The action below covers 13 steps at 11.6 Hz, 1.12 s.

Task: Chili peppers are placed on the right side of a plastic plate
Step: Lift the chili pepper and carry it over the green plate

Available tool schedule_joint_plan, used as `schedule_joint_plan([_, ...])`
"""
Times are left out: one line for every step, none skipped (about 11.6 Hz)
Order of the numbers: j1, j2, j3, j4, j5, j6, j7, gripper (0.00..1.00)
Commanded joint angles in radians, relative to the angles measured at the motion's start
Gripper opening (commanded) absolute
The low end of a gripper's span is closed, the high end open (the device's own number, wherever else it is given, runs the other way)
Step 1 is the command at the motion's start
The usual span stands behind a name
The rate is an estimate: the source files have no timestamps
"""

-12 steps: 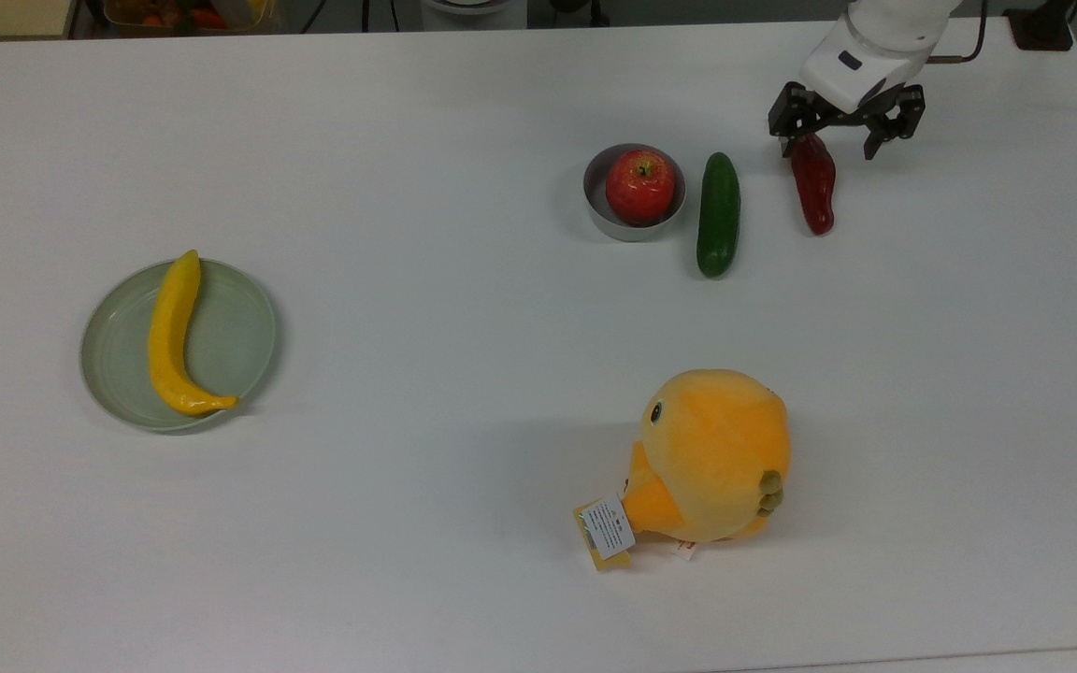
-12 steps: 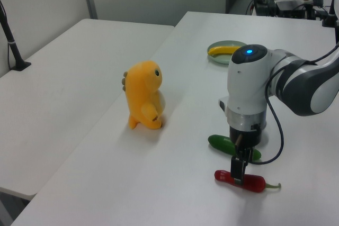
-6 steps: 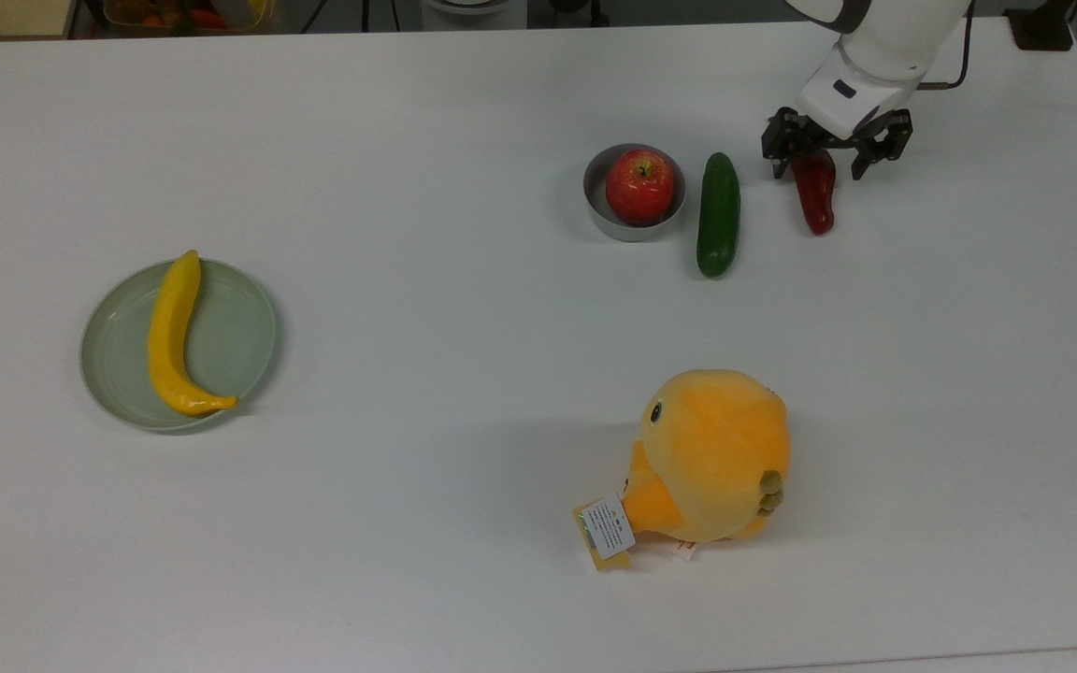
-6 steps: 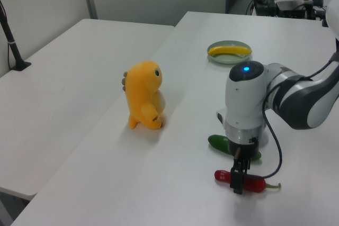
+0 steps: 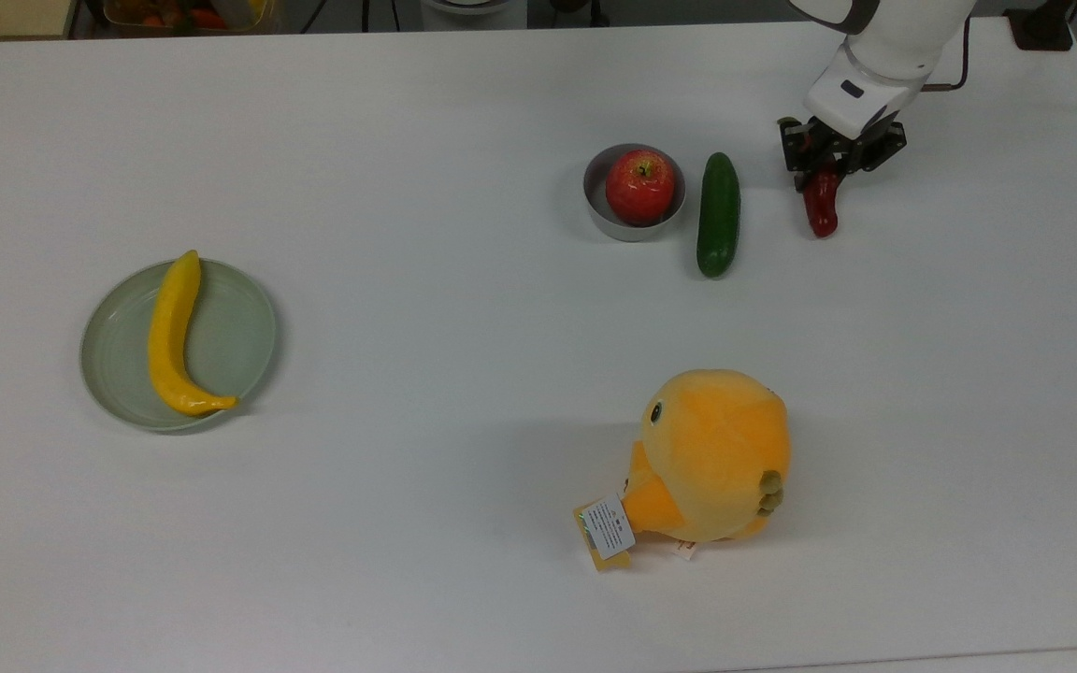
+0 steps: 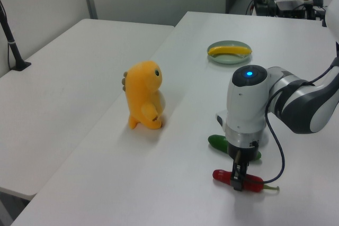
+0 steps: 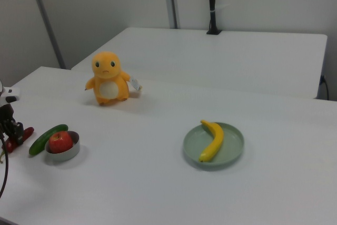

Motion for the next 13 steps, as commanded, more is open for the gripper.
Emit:
schedule_joint_plan([0.0,-0.014,-0.013,0.013,-0.028,0.013,0.015,0.18])
schedule_joint_plan([-0.017,-0.038,-0.022,0.015,-0.031,0.013,0.015,0.18])
schedule_joint_plan([-0.049,-0.061,-0.022,0.015,-0.032,0.013,0.014,0.19])
schedule_joint_plan([-0.101,-0.08,-0.019,0.031,-0.028,0.011,0.002,0.19])
schedule_joint_plan([-0.123,-0.085,-0.019,0.059,-0.019,0.004,-0.014,0.19])
schedule_joint_plan([-0.167,-0.097,-0.019,0.062,-0.017,0.005,-0.018,0.19])
schedule_joint_plan([-0.203,-0.109,-0.018,0.062,-0.017,0.005,-0.029,0.19])
schedule_joint_plan([-0.235,-0.121,-0.019,0.062,-0.014,0.005,-0.052,0.19])
schedule_joint_plan([-0.275,-0.125,-0.019,0.062,-0.014,0.004,-0.076,0.19])
schedule_joint_plan([-0.301,-0.128,-0.022,0.059,-0.014,-0.002,-0.099,0.19])
schedule_joint_plan([-0.322,-0.129,-0.03,0.055,-0.014,-0.016,-0.125,0.19])
schedule_joint_plan([-0.335,-0.131,-0.048,0.058,-0.014,-0.083,-0.191,0.19])
schedule_joint_plan([-0.341,-0.137,-0.072,0.061,-0.011,-0.126,-0.268,0.19])
